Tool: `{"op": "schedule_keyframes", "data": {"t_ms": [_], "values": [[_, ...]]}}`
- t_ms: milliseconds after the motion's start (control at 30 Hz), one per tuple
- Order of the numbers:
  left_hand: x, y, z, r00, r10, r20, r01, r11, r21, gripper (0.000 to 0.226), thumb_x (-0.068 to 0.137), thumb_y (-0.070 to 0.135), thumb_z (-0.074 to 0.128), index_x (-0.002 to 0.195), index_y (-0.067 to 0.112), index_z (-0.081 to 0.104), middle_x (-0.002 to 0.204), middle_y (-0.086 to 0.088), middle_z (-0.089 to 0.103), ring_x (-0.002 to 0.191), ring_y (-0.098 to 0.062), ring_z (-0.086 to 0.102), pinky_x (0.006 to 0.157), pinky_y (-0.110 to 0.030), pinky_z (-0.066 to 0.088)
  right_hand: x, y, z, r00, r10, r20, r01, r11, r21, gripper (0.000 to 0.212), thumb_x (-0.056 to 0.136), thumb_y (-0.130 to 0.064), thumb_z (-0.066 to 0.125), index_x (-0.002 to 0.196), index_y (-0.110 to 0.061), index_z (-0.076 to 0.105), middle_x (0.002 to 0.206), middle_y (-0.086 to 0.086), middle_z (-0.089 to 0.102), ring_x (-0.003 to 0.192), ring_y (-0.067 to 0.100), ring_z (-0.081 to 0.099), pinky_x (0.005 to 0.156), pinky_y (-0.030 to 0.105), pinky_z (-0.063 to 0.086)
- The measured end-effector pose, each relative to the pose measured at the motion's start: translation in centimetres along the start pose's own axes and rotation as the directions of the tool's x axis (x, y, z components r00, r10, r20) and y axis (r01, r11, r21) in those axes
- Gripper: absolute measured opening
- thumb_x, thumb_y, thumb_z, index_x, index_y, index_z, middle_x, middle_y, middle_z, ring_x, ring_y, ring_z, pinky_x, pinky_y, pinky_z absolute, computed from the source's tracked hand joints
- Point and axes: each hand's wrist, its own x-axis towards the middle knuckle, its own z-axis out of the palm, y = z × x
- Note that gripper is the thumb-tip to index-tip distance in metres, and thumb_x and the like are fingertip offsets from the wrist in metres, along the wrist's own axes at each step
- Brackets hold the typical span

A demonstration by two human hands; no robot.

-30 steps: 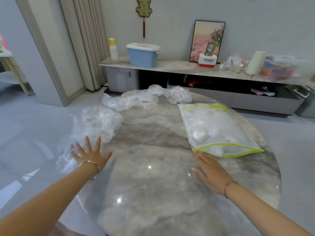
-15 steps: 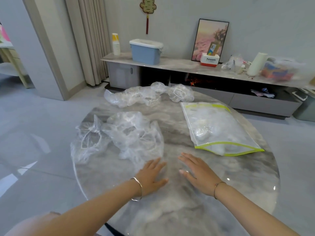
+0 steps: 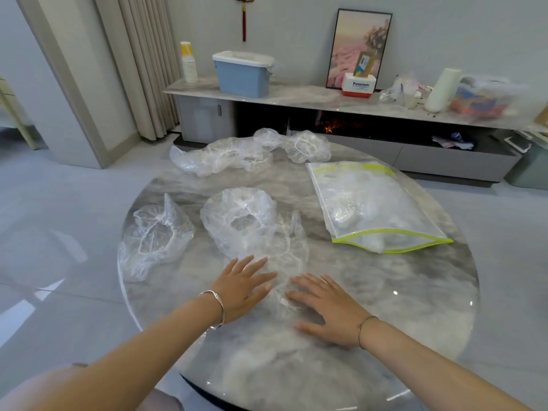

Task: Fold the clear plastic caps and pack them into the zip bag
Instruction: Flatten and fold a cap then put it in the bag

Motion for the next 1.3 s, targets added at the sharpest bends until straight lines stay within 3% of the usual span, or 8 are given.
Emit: {"op": "schedule_keyframes", "data": {"t_ms": [333,533,633,733,967,1100,1200,1300], "values": [[1.4,-3.5,-1.7,0.876,-0.473,-0.097,0.469,0.881,-0.065,0.056,0.097,0.053,0.023,0.147,0.028,0.023,0.158,0.001,0.010,0.144,-0.024,0.011,0.116,-0.038,0.010,-4.8,2.9,1.0,0.995,0.101,-0.002,-0.101,0.994,-0.038,0.078,0.076,-0.077,0.005,0.146,-0.042,0.002,0.151,-0.025,-0.010,0.142,-0.003,-0.013,0.113,0.021,-0.017],[0.0,1.8,-1.4,0.984,-0.079,-0.157,0.087,0.995,0.042,0.118,0.050,0.096,-0.001,0.145,0.030,0.024,0.157,0.003,0.007,0.145,-0.021,0.002,0.117,-0.038,-0.001,-7.8,3.6,1.8,0.972,0.169,-0.161,-0.167,0.986,0.028,0.076,0.084,-0.078,0.028,0.145,-0.034,0.029,0.152,-0.023,0.013,0.143,-0.001,0.002,0.115,0.021,-0.010],[-0.4,4.2,0.8,0.988,0.150,-0.025,-0.146,0.983,0.116,0.095,0.065,0.086,0.029,0.147,0.038,0.015,0.157,0.008,0.006,0.144,-0.017,0.004,0.117,-0.035,0.000,-7.9,2.7,1.6,0.976,0.152,-0.155,-0.148,0.988,0.035,0.073,0.086,-0.071,0.037,0.147,-0.040,0.013,0.153,-0.025,0.002,0.143,-0.003,-0.005,0.116,0.023,-0.010],[-0.4,5.3,2.5,0.986,0.160,-0.041,-0.162,0.986,-0.039,0.046,0.086,0.039,0.057,0.130,0.029,0.049,0.145,0.004,0.039,0.136,-0.017,0.030,0.113,-0.027,0.018,-7.8,1.9,1.5,0.988,0.094,-0.124,-0.091,0.995,0.033,0.072,0.086,-0.069,0.038,0.147,-0.043,0.008,0.152,-0.026,-0.002,0.141,-0.006,-0.009,0.116,0.024,-0.012],[-2.7,6.1,2.2,0.991,0.107,-0.081,-0.133,0.868,-0.478,0.019,0.094,0.032,0.051,0.109,0.023,0.058,0.109,0.012,0.062,0.100,-0.002,0.056,0.091,-0.019,0.043,-7.5,2.4,2.3,0.970,0.071,-0.232,-0.033,0.986,0.163,0.054,0.083,-0.045,0.043,0.135,-0.034,0.043,0.137,-0.031,0.030,0.137,-0.015,0.005,0.117,0.021,-0.003],[-2.8,5.9,2.1,0.983,-0.099,-0.155,-0.025,0.764,-0.645,0.020,0.095,0.032,0.051,0.079,0.021,0.049,0.065,0.016,0.053,0.059,-0.003,0.046,0.062,-0.019,0.041,-6.9,1.4,2.1,0.883,0.319,-0.344,-0.105,0.850,0.517,0.012,0.089,-0.030,0.058,0.088,-0.021,0.065,0.090,-0.020,0.063,0.100,-0.008,0.052,0.094,0.019,0.037],[-2.4,5.7,2.2,0.959,-0.239,-0.153,0.053,0.680,-0.731,0.012,0.093,0.021,0.056,0.082,0.016,0.057,0.070,0.005,0.063,0.054,-0.006,0.055,0.058,-0.021,0.046,-6.3,0.4,1.2,0.851,0.488,-0.196,-0.138,0.568,0.812,0.012,0.093,-0.013,0.058,0.081,-0.012,0.059,0.068,-0.001,0.066,0.069,0.009,0.063,0.075,0.024,0.046],[-2.2,5.8,2.1,0.941,-0.325,-0.093,0.135,0.613,-0.778,0.009,0.091,0.011,0.057,0.087,0.019,0.059,0.081,-0.007,0.067,0.059,-0.012,0.060,0.058,-0.019,0.049,-5.8,0.6,0.9,0.824,0.550,-0.137,-0.201,0.509,0.837,0.006,0.092,-0.009,0.057,0.086,-0.010,0.056,0.055,0.004,0.063,0.055,0.010,0.059,0.071,0.029,0.049]]}}
